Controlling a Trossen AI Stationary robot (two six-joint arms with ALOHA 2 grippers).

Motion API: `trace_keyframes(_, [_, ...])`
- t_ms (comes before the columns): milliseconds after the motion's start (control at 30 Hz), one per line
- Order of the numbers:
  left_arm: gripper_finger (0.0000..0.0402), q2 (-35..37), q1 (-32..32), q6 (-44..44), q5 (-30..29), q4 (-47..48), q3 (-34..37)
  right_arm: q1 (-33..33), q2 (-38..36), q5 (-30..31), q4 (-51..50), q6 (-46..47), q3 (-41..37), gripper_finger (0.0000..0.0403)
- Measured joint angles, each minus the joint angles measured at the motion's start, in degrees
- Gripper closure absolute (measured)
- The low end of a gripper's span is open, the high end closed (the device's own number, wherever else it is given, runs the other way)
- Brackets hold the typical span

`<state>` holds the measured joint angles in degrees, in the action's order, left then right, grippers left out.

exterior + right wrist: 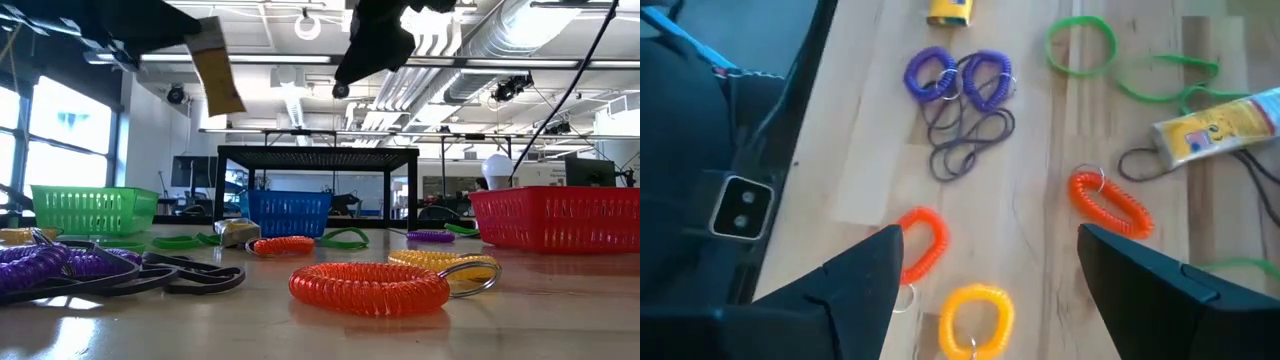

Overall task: Pick & Place Office Desk Supplies
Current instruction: Put the yellow crayon box into the green basket

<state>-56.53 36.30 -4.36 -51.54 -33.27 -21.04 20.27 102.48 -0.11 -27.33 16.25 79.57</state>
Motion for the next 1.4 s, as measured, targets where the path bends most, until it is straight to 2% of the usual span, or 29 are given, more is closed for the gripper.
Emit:
trace_keyframes(133, [0.035, 8.2, 5.57, 2.1, -12.04, 8.54, 0.0, 1.93, 0.0, 3.9, 0.72, 0.0, 0.0, 0.0114])
trace_keyframes(267, [0.035, 11.99, 11.25, 6.24, -22.23, 13.99, 0.0, 2.41, 0.0, 6.41, 0.69, 0.04, 0.0, 0.0114])
trace_keyframes(433, [0.035, 13.0, 17.57, 18.54, -36.51, 11.33, -0.33, 2.22, 0.0, 6.57, 1.73, 0.08, 0.0, 0.0114])
trace_keyframes(500, [0.035, 13.13, 19.48, 24.37, -38.26, 5.9, -0.33, 2.24, 0.02, 6.15, 2.34, 0.14, 0.0, 0.0114])
trace_keyframes(600, [0.035, 13.97, 20.39, 30.39, -38.38, -1.65, -0.4, 2.29, 0.04, 6.07, 2.54, 0.22, 0.0, 0.0114])
trace_keyframes(767, [0.035, 16.73, 17.17, 31.73, -38.4, -0.74, -0.39, 2.37, 0.04, 6.0, 3.08, 0.12, -0.01, 0.0114])
trace_keyframes(867, [0.035, 17.95, 13.38, 31.48, -31.91, 1.35, -0.39, 2.34, 0.07, 5.98, 4.9, -0.57, -0.73, 0.0114])
trace_keyframes(933, [0.035, 18.53, 9.87, 29.7, -24.55, 5.21, -0.39, 2.1, 0.08, 5.56, 7.25, -1.68, -2.06, 0.0114])
trace_keyframes(1000, [0.035, 18.73, 6.23, 26.85, -19.95, 9.89, -0.39, 1.9, 0.15, 4.61, 9.24, -2.45, -3.03, 0.0114])
trace_keyframes(1167, [0.035, 20.87, 0.03, 22.11, -18.98, 21.97, -0.37, 0.98, 0.17, 2.22, 10.45, -2.8, -4.52, 0.0116])
trace_keyframes(1400, [0.035, 26.77, -3.81, 7.93, -13.02, 38.78, -1.03, -0.48, 0.17, -1.95, 10.41, -2.82, -5.94, 0.0127])
